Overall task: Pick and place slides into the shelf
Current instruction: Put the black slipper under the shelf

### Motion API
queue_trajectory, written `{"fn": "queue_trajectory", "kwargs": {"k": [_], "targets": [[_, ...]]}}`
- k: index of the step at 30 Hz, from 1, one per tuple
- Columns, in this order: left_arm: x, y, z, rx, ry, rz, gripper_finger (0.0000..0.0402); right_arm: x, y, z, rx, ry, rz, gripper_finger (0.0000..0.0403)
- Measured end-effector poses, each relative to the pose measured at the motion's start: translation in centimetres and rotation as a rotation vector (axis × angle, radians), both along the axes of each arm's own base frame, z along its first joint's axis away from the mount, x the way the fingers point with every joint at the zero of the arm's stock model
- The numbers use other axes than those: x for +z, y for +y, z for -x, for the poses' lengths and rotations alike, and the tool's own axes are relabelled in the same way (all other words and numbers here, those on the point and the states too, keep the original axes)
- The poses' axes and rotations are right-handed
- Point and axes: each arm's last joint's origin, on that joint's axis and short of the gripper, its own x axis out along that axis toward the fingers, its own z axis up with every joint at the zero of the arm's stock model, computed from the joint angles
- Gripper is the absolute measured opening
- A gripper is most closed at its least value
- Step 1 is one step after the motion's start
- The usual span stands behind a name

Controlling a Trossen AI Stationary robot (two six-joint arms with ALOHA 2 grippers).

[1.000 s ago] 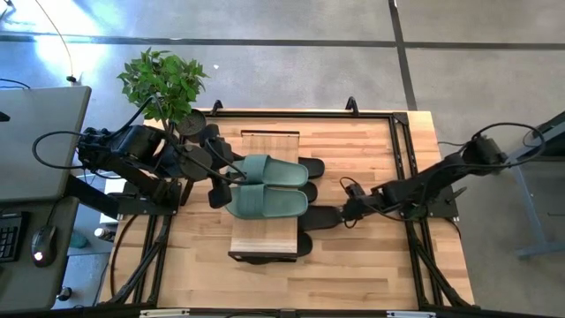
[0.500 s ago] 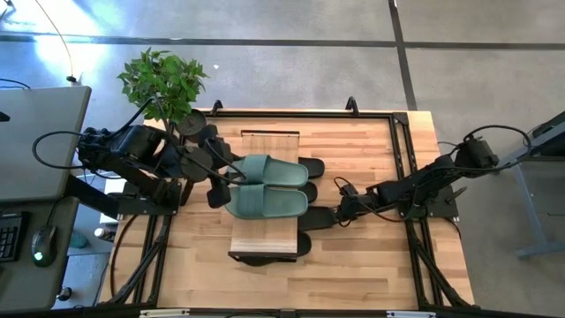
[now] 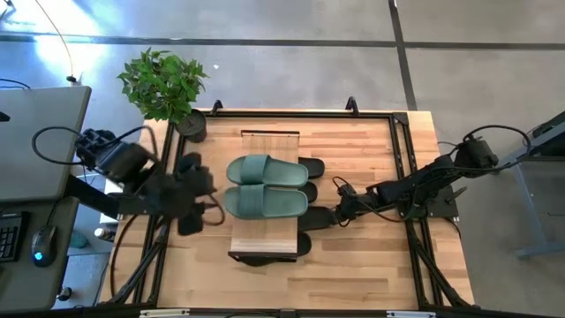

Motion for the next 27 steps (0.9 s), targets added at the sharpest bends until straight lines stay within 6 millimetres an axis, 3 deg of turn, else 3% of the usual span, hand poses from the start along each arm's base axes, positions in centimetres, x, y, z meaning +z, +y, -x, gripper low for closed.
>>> {"fn": "queue_trajectory", "kwargs": {"k": [6,11,19,23,27], "targets": [[-0.7,-3.9,1.9,0.012,-0.026,0.047,0.0172,0.1,-0.4,-0.2,0.007,-0.016,0.006,0.0],[-3.7,-7.4,3.8,0.049,-0.001,0.057,0.0172,0.3,-0.9,-0.6,0.012,-0.046,0.001,0.0],[-12.0,-11.7,6.2,0.183,0.018,0.111,0.0172,0.3,-1.2,-0.7,0.025,-0.046,-0.006,0.0],[-16.9,-12.8,5.9,0.226,-0.023,0.197,0.0172,0.3,-1.2,-0.7,0.031,-0.046,-0.009,0.0],[-21.3,-12.6,4.8,0.339,-0.104,0.293,0.0172,0.5,-1.1,-0.9,0.066,-0.076,0.001,0.0]]}}
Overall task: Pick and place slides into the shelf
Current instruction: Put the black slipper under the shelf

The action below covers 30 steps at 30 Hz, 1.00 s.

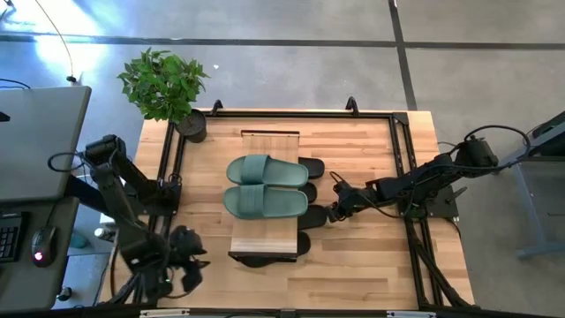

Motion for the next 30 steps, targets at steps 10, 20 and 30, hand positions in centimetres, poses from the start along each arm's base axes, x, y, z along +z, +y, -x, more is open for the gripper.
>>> {"fn": "queue_trajectory", "kwargs": {"k": [10,20,30], "targets": [[-3.4,2.1,-2.8,0.109,-0.001,-0.037,0.0127,-0.4,0.1,-0.3,0.037,-0.004,-0.03,0.0],[-3.5,3.1,-3.3,0.1,0.036,-0.103,0.0091,-2.1,0.6,-2.4,0.067,-0.034,-0.097,0.0],[-3.6,3.2,-2.8,0.088,0.06,-0.136,0.0071,-0.9,1.1,-5.4,0.099,-0.013,-0.081,0.0]]}}
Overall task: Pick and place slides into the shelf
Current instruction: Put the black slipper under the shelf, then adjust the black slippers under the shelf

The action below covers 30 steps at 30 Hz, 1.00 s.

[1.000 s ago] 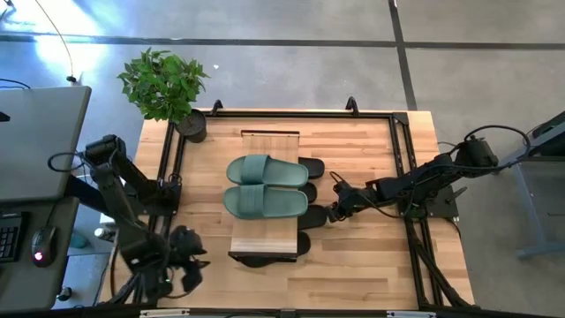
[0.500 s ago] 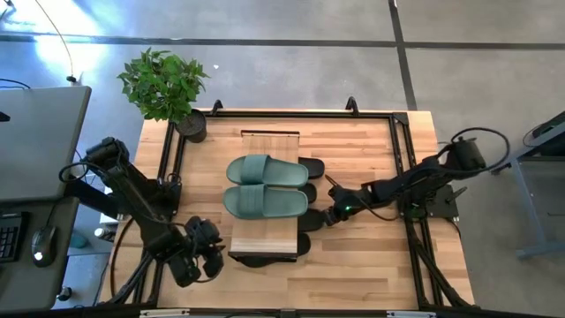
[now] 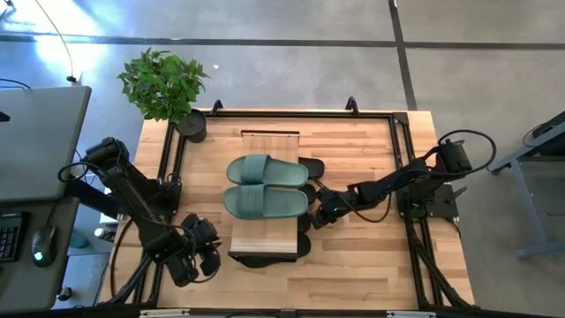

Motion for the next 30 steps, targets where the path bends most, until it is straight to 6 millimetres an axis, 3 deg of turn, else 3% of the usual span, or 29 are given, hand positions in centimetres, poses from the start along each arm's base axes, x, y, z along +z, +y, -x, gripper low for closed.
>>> {"fn": "queue_trajectory", "kwargs": {"k": [11,18,26,30], "targets": [[0.0,0.1,0.0,0.001,-0.008,-0.019,0.0055,0.2,0.5,0.2,-0.019,0.025,0.014,0.0],[0.1,-0.4,0.1,-0.015,-0.023,0.001,0.0055,1.8,1.4,1.9,-0.028,0.078,0.087,0.0],[1.1,-4.8,1.4,-0.192,-0.202,0.185,0.0055,4.3,3.3,4.4,0.07,0.074,0.173,0.0],[1.0,-6.3,0.5,-0.254,-0.275,0.25,0.0055,4.4,4.2,4.9,0.147,0.048,0.244,0.0]]}}
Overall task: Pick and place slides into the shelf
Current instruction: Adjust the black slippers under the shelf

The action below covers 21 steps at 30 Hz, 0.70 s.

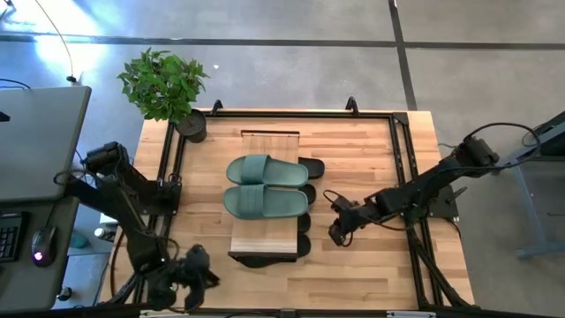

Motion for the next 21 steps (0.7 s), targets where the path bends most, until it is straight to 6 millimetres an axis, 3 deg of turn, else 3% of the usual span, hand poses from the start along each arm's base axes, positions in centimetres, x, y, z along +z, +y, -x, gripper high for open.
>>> {"fn": "queue_trajectory", "kwargs": {"k": [6,12,15,21], "targets": [[-2.7,-1.5,-3.7,0.0,-0.018,-0.036,0.0049,-0.4,0.4,0.1,0.002,-0.001,0.064,0.0],[-4.8,-2.9,-7.9,0.035,0.034,-0.159,0.0004,-0.7,0.5,0.1,-0.01,0.013,0.048,0.0],[-5.6,-3.4,-9.6,0.064,0.058,-0.188,0.0014,-1.2,0.7,-0.1,0.006,0.026,0.044,0.0],[-6.2,-3.9,-10.9,0.148,0.151,-0.249,0.0006,-2.9,1.1,-0.4,0.043,-0.07,-0.009,0.0]]}}
